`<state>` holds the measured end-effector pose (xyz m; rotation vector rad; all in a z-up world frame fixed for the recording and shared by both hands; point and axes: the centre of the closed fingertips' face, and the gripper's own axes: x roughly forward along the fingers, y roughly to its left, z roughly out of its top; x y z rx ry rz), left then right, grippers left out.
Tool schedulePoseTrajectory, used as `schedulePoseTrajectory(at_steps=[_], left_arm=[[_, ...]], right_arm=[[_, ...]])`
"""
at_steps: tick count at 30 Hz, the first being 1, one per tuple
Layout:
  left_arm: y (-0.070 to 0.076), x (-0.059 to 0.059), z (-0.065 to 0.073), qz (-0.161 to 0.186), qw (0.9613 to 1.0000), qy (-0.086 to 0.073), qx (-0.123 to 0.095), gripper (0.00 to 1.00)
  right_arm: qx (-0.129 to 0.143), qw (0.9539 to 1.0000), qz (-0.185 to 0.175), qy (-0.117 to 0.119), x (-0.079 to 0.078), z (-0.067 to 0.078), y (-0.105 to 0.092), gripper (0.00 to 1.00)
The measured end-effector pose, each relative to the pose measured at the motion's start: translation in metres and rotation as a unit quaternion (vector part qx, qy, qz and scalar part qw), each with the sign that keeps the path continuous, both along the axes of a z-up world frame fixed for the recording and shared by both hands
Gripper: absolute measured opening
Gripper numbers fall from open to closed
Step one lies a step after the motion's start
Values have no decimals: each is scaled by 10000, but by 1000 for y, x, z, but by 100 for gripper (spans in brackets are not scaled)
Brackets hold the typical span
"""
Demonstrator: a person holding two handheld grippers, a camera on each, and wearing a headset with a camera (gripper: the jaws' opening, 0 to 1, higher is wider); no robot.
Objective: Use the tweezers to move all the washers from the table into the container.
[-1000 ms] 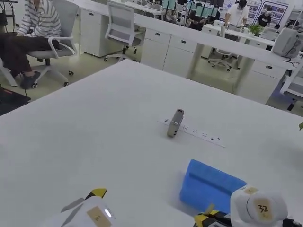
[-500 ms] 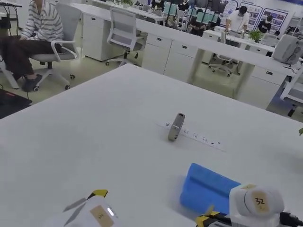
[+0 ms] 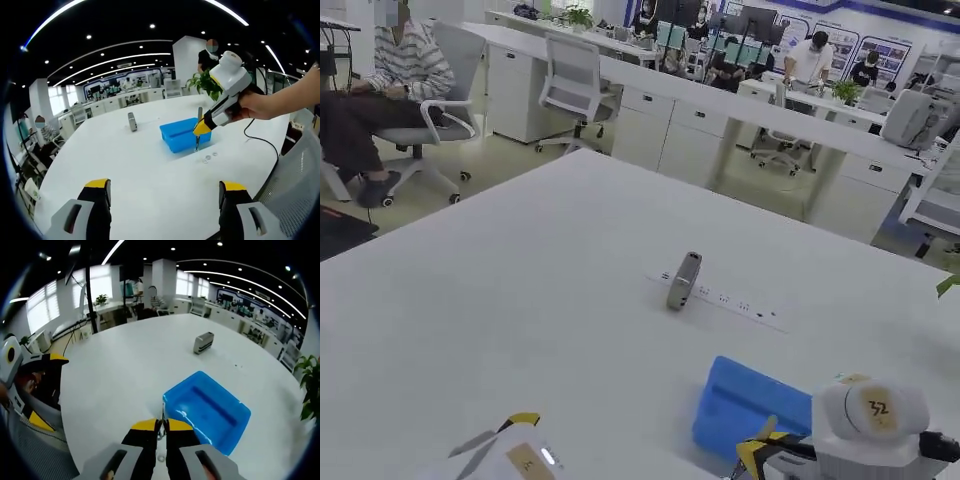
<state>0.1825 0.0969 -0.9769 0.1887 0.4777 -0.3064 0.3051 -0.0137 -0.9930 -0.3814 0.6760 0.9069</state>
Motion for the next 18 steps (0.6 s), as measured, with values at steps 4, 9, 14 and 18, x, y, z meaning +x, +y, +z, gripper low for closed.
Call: schedulePoseTrajectory(at_steps=[4,9,14,18], left_arm=[[-1,0,0,-16,10000,7,9,92],[-2,-1,-2,-51,10000,38,30,92],[-1,-1,-3,-49,10000,59,45,92],[-1,-1,-4,-33,9999,98,40,91]], right_arm=[[42,10000,56,-55,5,8,4,1],[97,9997,79,-192,15,20,8,1],[206,9994,9,-276,25,28,12,1],[116,9991,-28,-419,34,28,14,1]])
